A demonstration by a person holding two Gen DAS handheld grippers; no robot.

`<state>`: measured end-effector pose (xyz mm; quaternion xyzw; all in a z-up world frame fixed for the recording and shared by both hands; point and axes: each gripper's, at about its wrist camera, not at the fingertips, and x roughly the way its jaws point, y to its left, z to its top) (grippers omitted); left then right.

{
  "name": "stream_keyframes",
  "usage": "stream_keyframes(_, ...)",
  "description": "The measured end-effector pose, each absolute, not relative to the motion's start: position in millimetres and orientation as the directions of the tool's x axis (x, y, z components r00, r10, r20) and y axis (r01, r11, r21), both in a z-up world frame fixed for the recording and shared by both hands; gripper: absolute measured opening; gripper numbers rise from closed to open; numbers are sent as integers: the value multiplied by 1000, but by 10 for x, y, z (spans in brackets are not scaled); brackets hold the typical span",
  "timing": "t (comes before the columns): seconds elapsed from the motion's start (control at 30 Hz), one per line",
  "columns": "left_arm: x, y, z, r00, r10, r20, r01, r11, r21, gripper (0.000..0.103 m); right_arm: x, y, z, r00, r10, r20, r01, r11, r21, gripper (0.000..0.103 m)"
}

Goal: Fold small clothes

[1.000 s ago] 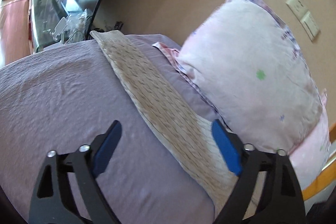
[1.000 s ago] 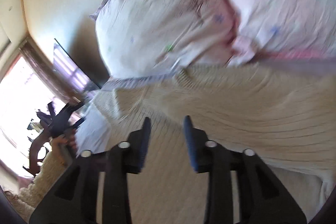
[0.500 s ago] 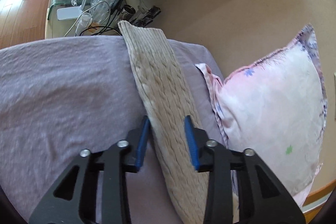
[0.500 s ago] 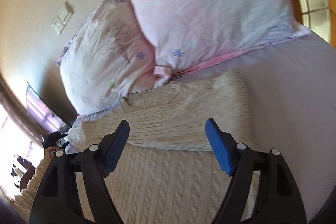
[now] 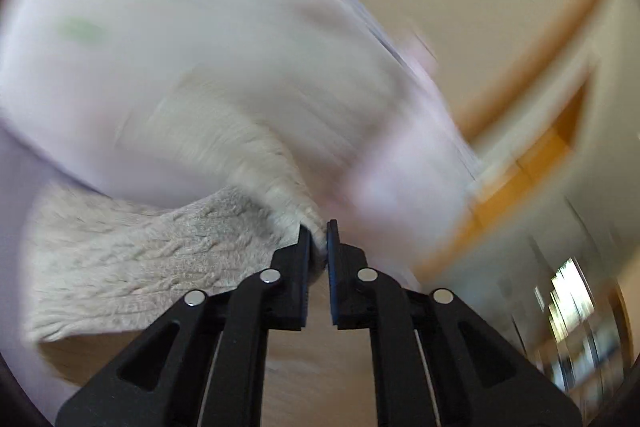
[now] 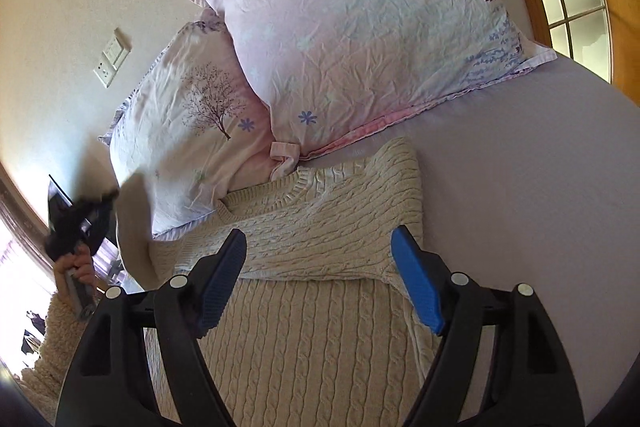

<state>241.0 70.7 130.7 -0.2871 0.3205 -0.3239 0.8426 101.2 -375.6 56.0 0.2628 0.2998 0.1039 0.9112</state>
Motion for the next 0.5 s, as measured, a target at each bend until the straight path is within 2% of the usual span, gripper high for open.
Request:
stream_keyframes(0.03,2301,225,1265,465,-800,-379,451,582,-677,16,971,-3762,566,796,347,-496,-32,843,537,76)
stream_keyframes(0.1,2088,-189,1158,338,-841,-423,518,542,-662,31,849,-3808,591,788,371,-492,-49,834,550,76)
stream_keyframes(0.17,1851,-211,1073,307,-839,-449,541,542,-643,42,690,-3864,628,785,394,-478,-78,828,555,83)
stream_keyframes(0.23,1627,4,1029,335,-822,-461,545,568,-617,47,502,-3905,642,776,421,-469,-114,825,553,87)
stream_keyframes(0.33,1111,509,975,402,-781,-478,534,623,-571,53,194,-3950,522,710,528,-465,-190,780,596,87)
stream_keyframes(0.4,684,917,892,436,-746,-504,516,666,-540,63,-30,-3968,365,641,606,-471,-229,737,636,87)
stream_keyframes(0.5,97,1424,675,457,-713,-531,459,701,-546,67,-311,-4005,143,563,666,-490,-224,693,685,87)
